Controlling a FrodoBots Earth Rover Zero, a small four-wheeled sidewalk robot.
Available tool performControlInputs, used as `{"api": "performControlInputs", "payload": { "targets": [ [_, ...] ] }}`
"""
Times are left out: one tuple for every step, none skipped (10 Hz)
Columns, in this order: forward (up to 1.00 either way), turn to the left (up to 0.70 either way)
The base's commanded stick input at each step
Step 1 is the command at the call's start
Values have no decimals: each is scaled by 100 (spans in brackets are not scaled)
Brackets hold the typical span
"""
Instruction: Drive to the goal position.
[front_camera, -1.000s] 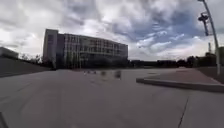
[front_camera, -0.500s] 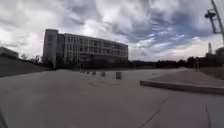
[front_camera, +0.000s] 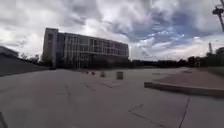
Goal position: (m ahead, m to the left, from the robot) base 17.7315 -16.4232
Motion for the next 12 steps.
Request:
{"api": "performControlInputs", "payload": {
  "targets": [
    [100,0],
    [100,5],
    [100,12],
    [100,8],
    [100,12],
    [100,13],
    [100,7],
    [100,1],
    [100,-1],
    [100,-39],
    [100,-37],
    [100,-39]
  ]
}}
